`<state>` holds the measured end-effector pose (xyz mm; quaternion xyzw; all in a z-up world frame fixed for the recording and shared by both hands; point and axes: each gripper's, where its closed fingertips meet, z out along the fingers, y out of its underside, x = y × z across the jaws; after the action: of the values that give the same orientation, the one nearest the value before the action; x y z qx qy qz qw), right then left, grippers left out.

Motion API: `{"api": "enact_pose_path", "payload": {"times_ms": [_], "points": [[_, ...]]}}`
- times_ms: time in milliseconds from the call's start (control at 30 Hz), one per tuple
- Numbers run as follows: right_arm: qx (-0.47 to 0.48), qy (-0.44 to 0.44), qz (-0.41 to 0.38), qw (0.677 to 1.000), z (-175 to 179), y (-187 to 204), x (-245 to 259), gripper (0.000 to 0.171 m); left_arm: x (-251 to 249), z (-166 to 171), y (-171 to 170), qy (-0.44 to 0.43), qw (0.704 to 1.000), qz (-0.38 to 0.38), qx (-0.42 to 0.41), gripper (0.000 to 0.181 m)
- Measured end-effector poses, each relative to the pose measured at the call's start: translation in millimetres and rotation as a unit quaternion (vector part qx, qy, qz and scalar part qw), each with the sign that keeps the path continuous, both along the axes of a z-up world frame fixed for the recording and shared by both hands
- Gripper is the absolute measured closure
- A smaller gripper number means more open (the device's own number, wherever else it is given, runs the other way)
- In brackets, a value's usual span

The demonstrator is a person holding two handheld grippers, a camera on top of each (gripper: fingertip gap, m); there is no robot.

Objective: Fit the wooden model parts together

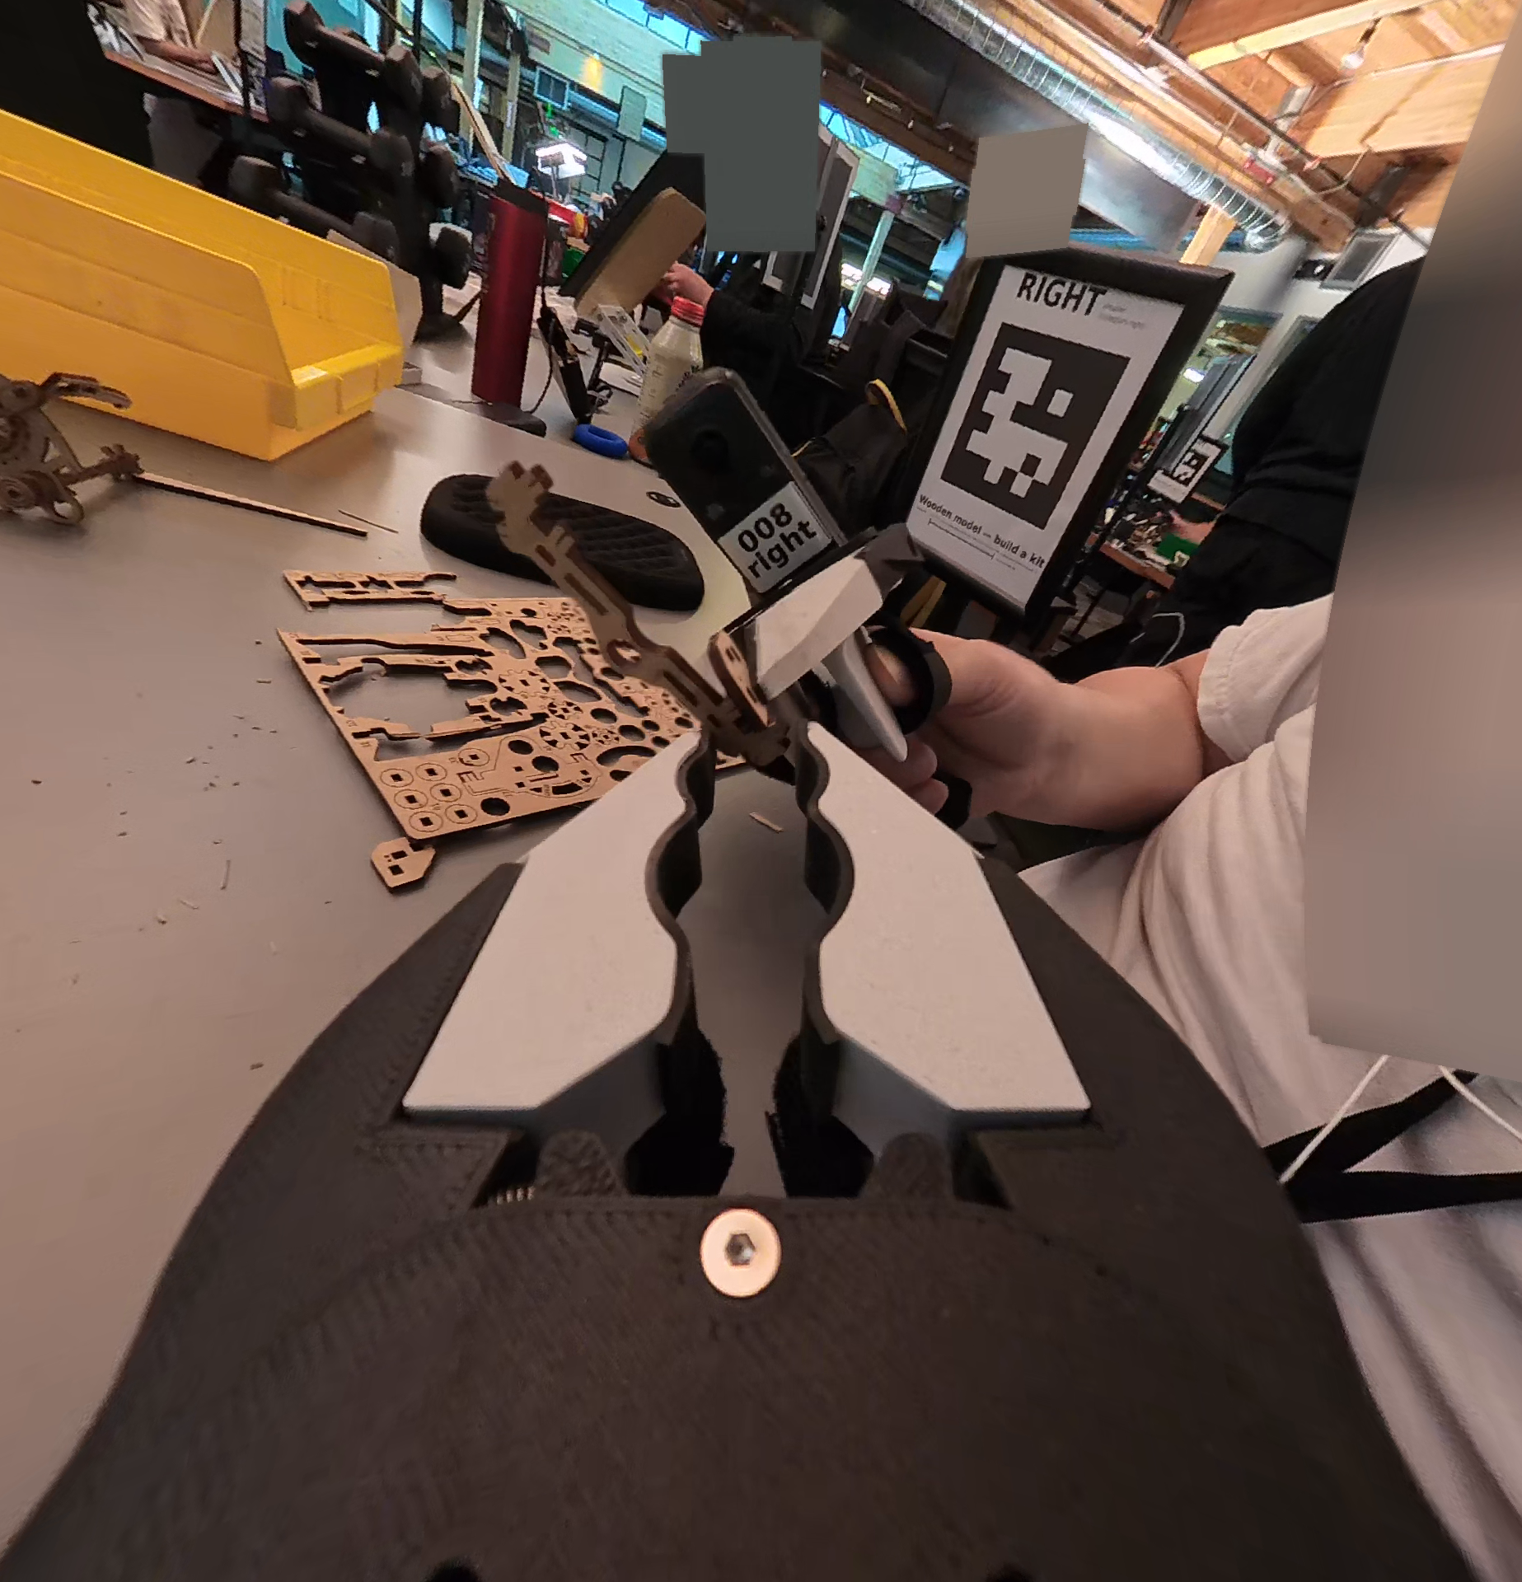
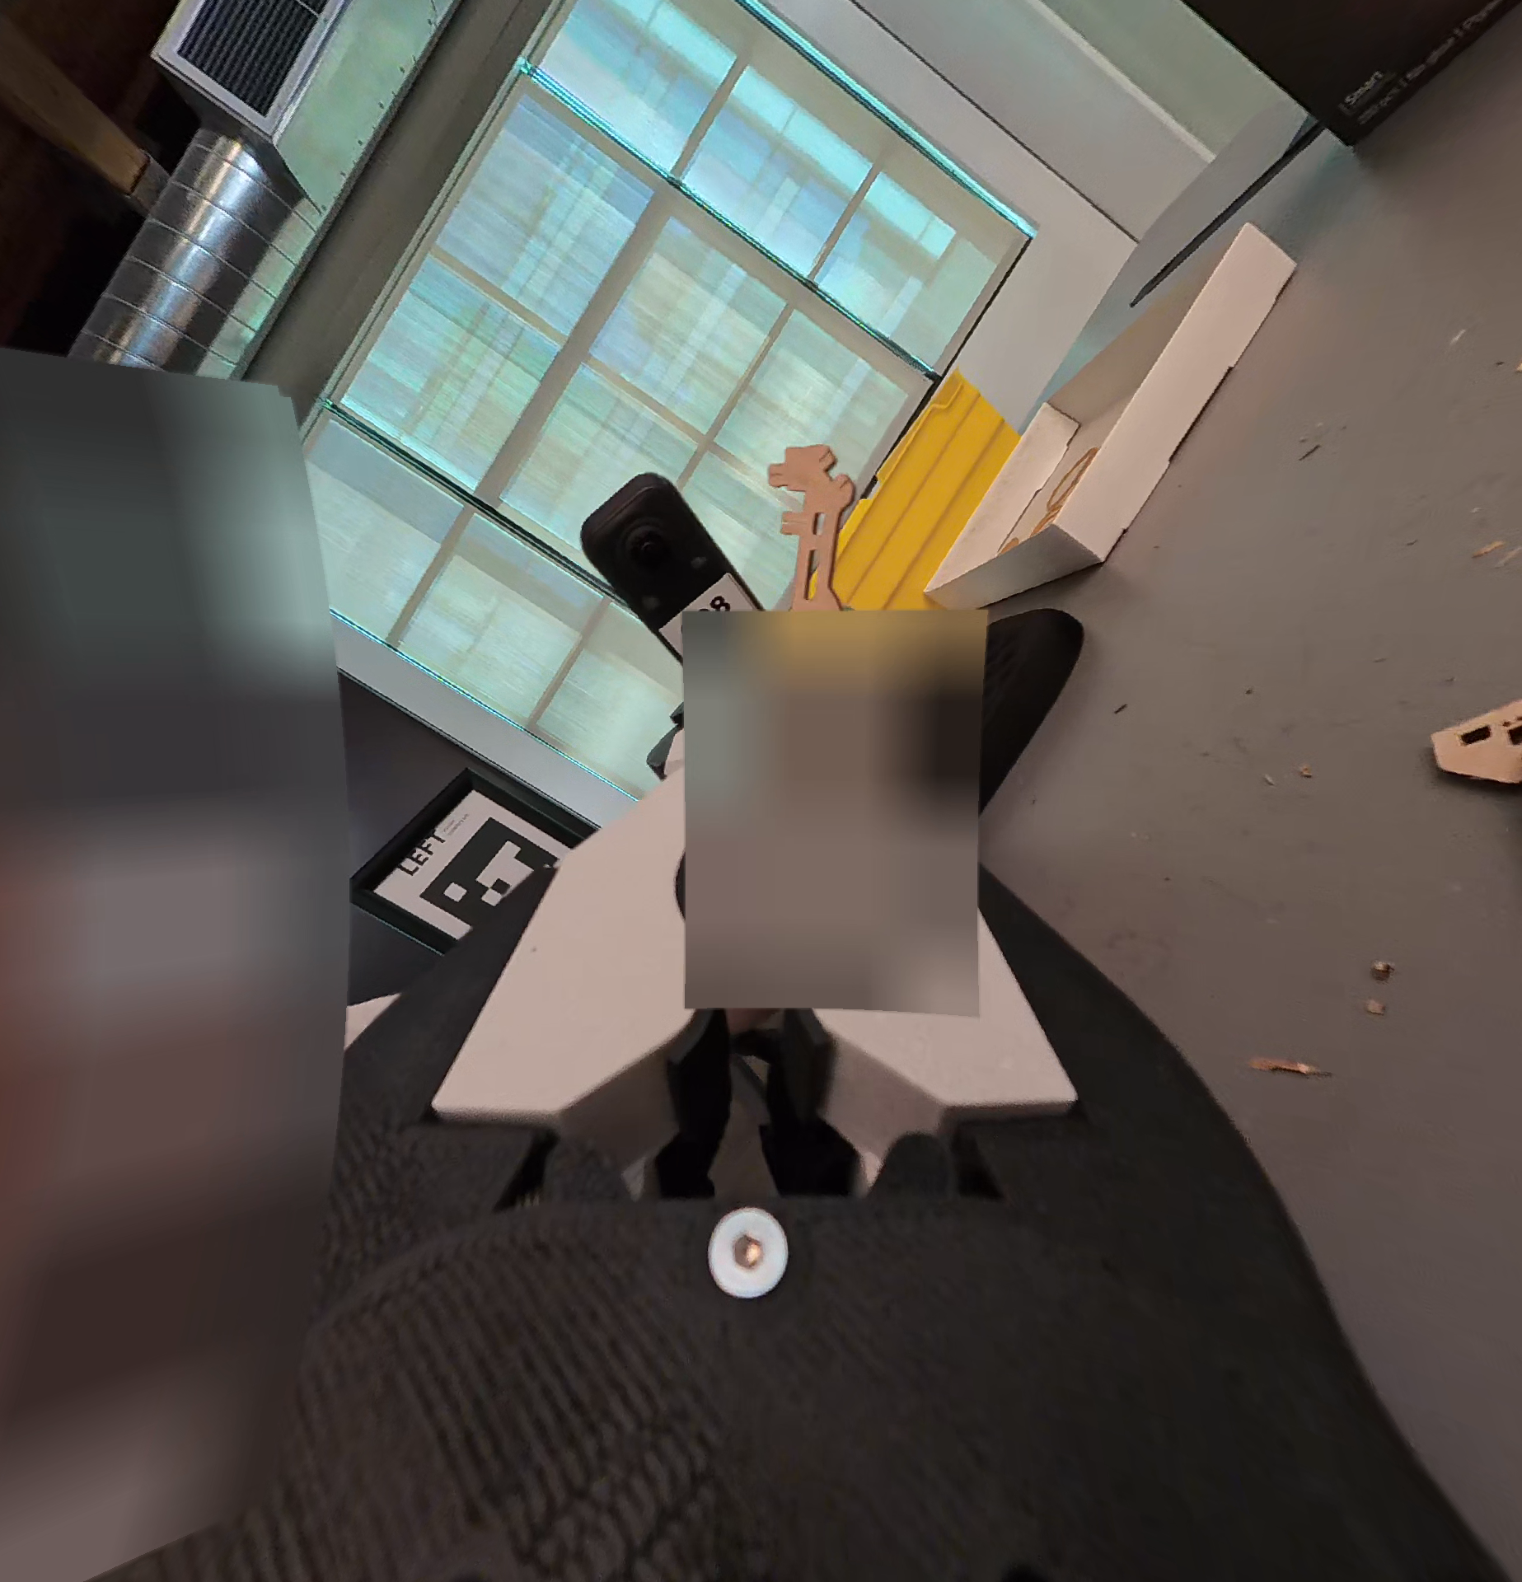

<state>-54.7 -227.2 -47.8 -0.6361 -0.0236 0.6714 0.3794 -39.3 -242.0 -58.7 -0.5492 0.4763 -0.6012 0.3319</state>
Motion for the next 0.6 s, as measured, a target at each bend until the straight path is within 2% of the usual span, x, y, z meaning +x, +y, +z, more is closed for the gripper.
{"api": "enact_pose_path", "payload": {"times_ms": [167, 600], "points": [[-0.003, -0.005, -0.01, 1.0, 0, 1, 1, 0.17, 0, 0, 2, 0.0, 1.0, 0.006, 0.0, 0.166], [-0.036, -0.013, -0.023, 0.999, -13, 2, 7, 0.169, 4, -14, 8, 0.059, 0.983, 0.088, 0.149, 0.167]]}}
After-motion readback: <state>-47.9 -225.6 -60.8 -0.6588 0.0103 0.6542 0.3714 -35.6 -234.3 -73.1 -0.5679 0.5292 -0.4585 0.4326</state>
